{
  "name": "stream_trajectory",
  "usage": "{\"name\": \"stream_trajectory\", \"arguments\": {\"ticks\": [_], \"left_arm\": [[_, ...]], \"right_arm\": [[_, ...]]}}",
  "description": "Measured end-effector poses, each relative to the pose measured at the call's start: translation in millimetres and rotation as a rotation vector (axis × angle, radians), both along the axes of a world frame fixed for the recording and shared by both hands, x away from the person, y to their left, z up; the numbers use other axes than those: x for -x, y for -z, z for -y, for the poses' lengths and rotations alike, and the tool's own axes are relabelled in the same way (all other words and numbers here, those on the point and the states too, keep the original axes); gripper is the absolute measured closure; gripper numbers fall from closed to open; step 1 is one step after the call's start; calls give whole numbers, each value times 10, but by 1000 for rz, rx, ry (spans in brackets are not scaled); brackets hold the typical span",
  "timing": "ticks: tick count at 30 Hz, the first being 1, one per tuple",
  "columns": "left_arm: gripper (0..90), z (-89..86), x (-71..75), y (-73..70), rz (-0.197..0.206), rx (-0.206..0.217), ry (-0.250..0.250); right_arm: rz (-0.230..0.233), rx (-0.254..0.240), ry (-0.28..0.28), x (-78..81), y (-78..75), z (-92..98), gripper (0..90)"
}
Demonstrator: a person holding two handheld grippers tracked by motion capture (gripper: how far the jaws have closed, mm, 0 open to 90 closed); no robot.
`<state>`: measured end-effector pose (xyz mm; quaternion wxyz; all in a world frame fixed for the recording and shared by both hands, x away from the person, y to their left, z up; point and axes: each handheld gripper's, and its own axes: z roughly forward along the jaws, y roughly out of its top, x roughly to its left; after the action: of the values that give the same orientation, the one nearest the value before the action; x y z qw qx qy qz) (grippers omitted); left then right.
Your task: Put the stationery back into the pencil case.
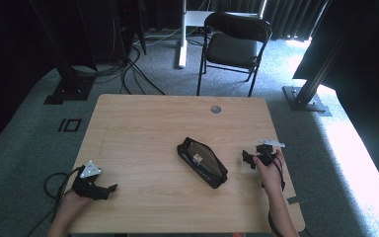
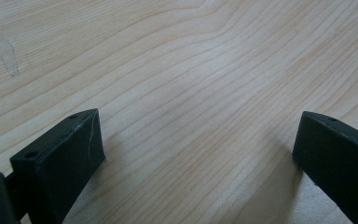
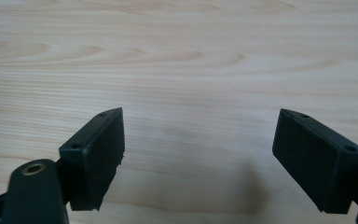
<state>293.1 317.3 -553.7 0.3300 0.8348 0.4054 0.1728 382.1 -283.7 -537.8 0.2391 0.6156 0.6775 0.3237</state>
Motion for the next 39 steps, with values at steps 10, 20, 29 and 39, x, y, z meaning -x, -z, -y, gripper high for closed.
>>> {"name": "stream_trajectory", "arguments": {"ticks": [10, 20, 29, 39], "left_arm": [[21, 0, 0, 0, 0, 0, 0], [21, 0, 0, 1, 0, 1, 0], [21, -1, 0, 0, 0, -1, 0], [21, 0, 0, 0, 0, 0, 0]], "right_arm": [[-8, 35, 41, 163, 173, 107, 133], [0, 51, 78, 400, 205, 188, 132], [0, 54, 95, 573, 211, 221, 132], [-2, 56, 92, 544, 211, 234, 123]]}}
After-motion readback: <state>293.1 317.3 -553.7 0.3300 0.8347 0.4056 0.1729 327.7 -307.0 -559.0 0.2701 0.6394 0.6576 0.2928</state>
